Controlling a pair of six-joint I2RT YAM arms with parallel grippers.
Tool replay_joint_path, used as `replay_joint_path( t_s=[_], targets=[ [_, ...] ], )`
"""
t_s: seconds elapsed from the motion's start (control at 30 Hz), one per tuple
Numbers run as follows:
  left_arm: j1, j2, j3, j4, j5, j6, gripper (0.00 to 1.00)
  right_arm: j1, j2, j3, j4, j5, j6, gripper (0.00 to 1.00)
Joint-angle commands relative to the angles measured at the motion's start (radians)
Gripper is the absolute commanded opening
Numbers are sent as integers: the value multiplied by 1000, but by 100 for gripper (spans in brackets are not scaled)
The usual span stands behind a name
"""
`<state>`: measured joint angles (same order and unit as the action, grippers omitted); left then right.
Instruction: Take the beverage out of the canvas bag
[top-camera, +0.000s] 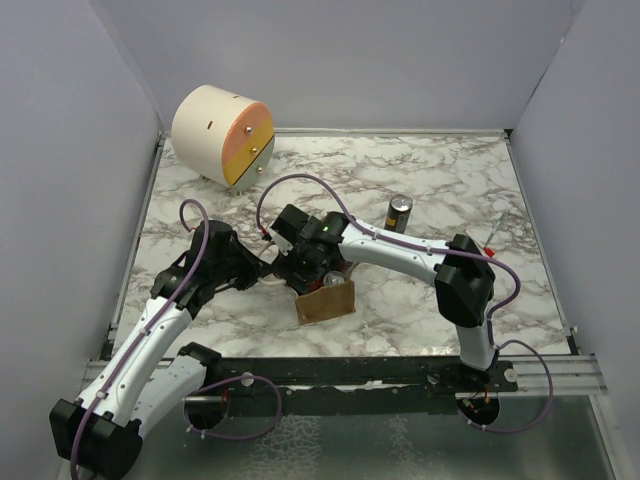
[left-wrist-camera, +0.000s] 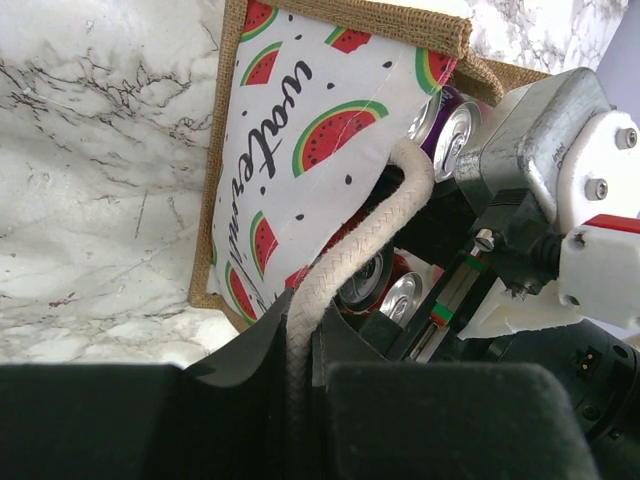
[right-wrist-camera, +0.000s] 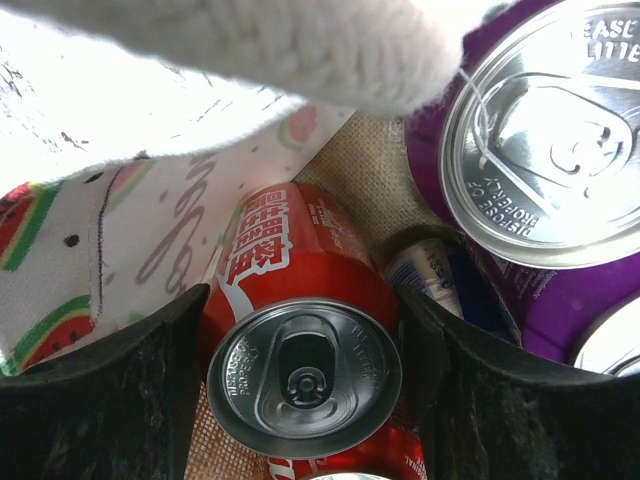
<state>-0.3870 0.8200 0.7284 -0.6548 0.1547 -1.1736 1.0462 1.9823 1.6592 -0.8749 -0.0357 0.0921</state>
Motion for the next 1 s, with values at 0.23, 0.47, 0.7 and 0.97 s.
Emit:
replay_joint_path(
  t_s=[0.23, 0.47, 0.7, 0.97],
  targets=[
    [0, -9, -1, 13, -4, -14, 0, 11, -146, 25, 45, -23, 23, 31],
    [0, 7, 2, 19, -4, -6, 0, 12, -254, 23, 57, 23, 27, 24],
    [0, 28, 12, 26, -1, -2, 0, 11, -363, 42, 106, 85, 30, 7],
    [0, 55, 25, 33, 4, 10, 0, 11, -477, 77, 184, 215, -2, 2]
  ],
)
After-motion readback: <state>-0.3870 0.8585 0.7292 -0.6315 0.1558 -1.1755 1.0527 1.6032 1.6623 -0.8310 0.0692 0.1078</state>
